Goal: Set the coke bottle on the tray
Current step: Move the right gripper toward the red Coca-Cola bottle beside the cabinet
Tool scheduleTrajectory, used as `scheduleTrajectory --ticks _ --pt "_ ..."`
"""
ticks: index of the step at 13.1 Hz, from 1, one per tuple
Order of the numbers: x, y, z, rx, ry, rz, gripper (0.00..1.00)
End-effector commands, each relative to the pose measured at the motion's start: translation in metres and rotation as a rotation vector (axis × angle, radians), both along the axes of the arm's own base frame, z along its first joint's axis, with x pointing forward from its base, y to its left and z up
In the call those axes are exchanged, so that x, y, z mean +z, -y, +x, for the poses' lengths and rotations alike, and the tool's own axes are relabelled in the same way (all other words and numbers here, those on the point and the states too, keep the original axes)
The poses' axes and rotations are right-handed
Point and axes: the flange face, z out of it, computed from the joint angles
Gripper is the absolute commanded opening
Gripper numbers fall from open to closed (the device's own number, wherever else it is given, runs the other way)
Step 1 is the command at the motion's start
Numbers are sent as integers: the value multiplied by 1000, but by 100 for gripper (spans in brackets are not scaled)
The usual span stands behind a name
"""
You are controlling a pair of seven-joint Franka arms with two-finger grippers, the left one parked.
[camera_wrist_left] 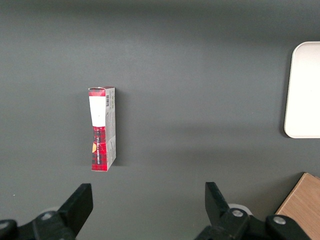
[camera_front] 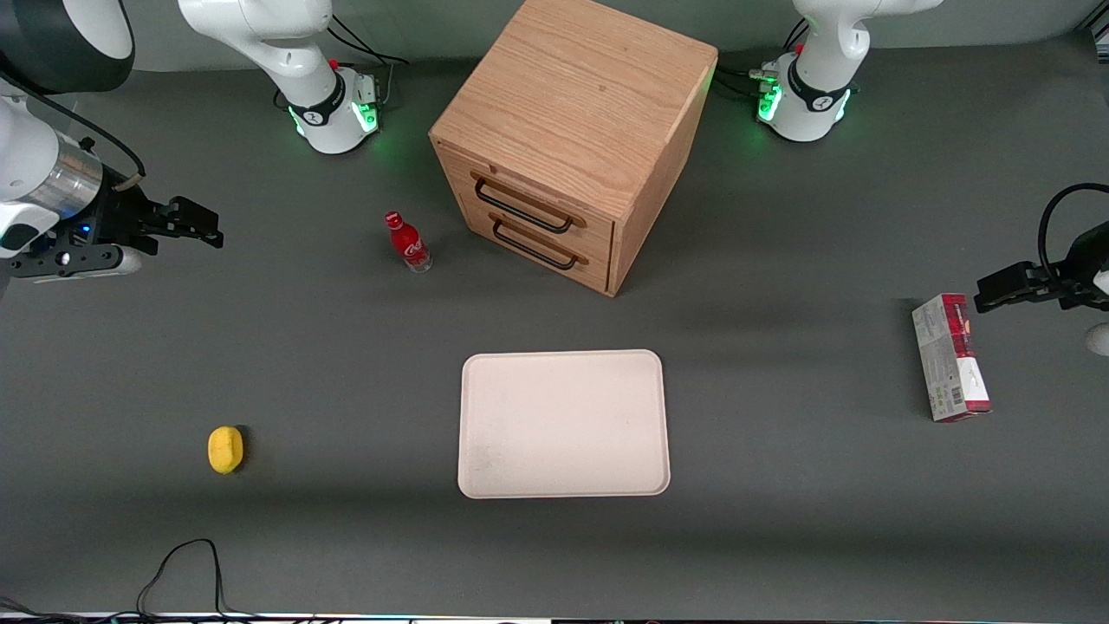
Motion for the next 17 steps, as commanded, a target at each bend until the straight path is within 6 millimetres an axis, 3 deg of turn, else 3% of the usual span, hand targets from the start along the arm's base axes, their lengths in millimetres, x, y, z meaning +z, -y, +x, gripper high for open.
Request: scheduleTrajectory --ticks 1,12,13,15,17 --pt "4 3 8 29 -9 16 100" --pt "0 -7 3 11 -63 52 100" --pt "2 -15 -2 -5 -82 53 100" --pt "6 -73 -13 -11 -92 34 100" --pt "14 -115 -27 -72 -86 12 100"
